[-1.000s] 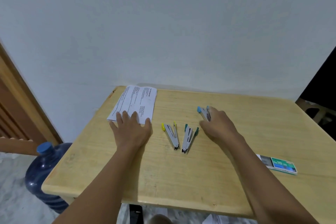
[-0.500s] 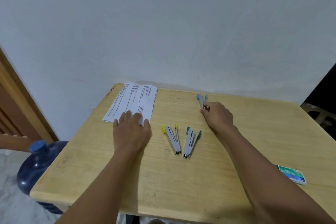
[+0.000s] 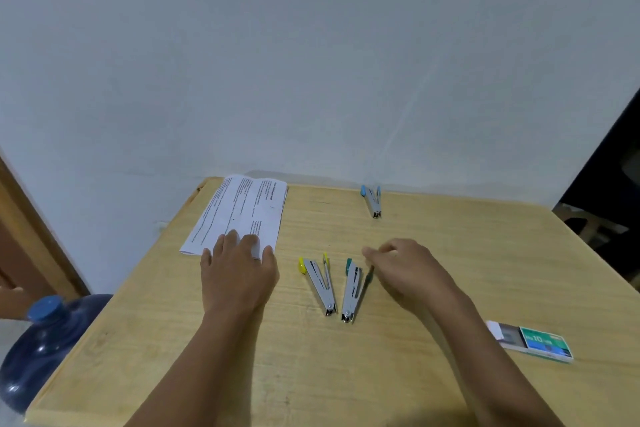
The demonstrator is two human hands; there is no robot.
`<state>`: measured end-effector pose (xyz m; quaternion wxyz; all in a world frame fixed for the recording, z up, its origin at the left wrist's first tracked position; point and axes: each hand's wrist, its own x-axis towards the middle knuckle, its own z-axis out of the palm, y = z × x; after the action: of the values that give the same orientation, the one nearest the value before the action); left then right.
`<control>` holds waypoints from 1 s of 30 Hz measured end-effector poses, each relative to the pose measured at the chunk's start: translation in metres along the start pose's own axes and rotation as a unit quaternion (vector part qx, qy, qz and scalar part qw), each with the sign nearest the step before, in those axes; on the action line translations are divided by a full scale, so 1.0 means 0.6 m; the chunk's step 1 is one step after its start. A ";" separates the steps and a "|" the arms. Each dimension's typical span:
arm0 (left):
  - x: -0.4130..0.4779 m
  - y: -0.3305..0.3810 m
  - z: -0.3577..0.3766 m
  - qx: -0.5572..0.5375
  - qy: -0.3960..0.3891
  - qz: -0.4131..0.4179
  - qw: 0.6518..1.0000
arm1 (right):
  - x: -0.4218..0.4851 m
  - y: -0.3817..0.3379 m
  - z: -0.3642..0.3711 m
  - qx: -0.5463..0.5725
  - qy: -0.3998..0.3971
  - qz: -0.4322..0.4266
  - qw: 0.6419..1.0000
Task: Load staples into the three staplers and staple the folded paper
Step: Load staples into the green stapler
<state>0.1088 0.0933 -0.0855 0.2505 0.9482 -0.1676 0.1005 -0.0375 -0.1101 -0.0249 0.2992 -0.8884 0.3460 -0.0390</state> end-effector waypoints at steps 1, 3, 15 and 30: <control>0.000 0.000 0.000 -0.001 0.000 0.000 1.000 | -0.017 -0.001 0.008 -0.013 -0.014 0.000 1.000; -0.002 0.002 -0.001 -0.009 0.000 -0.001 1.000 | -0.035 -0.003 0.024 -0.032 0.002 -0.007 0.999; -0.025 0.031 -0.031 -0.029 0.072 0.072 0.994 | -0.070 0.010 0.045 0.092 0.092 0.028 0.991; -0.228 0.214 -0.134 -0.401 -0.122 0.154 0.895 | -0.234 0.026 0.006 0.299 0.268 -0.146 0.904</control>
<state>-0.0734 0.0659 0.0021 0.5683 0.7343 -0.3674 -0.0547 -0.1519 -0.0280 -0.0173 0.4381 -0.7538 0.2516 -0.4202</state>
